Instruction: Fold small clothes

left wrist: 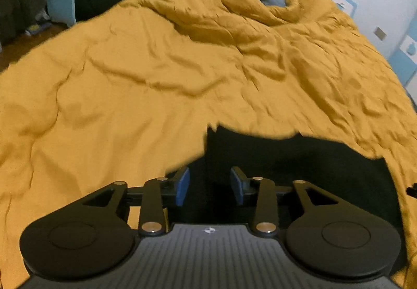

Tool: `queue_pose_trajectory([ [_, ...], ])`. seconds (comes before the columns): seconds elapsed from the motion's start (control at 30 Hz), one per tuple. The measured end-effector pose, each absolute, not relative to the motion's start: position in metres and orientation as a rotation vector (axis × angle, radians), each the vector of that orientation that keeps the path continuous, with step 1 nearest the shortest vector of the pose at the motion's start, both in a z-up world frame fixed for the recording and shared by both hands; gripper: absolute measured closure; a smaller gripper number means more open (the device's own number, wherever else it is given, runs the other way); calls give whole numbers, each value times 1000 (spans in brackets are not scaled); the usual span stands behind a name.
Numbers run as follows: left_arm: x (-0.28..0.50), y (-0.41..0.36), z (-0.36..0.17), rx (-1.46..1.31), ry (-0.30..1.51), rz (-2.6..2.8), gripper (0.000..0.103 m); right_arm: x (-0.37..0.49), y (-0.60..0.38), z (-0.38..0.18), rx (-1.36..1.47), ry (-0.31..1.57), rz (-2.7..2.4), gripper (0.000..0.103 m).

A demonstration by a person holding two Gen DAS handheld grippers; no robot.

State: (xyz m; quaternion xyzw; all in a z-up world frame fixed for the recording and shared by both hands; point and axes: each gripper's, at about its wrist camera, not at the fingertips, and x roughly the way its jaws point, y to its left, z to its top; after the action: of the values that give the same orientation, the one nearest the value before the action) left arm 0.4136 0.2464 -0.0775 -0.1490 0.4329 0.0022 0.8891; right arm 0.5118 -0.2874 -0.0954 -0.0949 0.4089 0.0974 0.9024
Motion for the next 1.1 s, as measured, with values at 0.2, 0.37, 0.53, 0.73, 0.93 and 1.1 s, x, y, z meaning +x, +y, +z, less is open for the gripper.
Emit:
queue_pose_trajectory([
  [0.2,352,248,-87,-337,934,-51,42,431,-330,-94,70,986,255,51],
  [0.37,311,263,-105,-505,902,-24,42,374,-359,-115,233,999,241,50],
  [0.53,296,269,-124,-641,866,-4,45,351,-385,-137,513,962,204,50],
  [0.73,291,257,-124,-632,831,3,101,351,-378,-157,637,949,197,73],
  [0.93,274,258,-87,-563,756,-2,101,343,-385,-121,606,859,204,103],
  [1.1,256,248,-85,-412,866,8,101,337,-378,-100,473,883,213,103],
])
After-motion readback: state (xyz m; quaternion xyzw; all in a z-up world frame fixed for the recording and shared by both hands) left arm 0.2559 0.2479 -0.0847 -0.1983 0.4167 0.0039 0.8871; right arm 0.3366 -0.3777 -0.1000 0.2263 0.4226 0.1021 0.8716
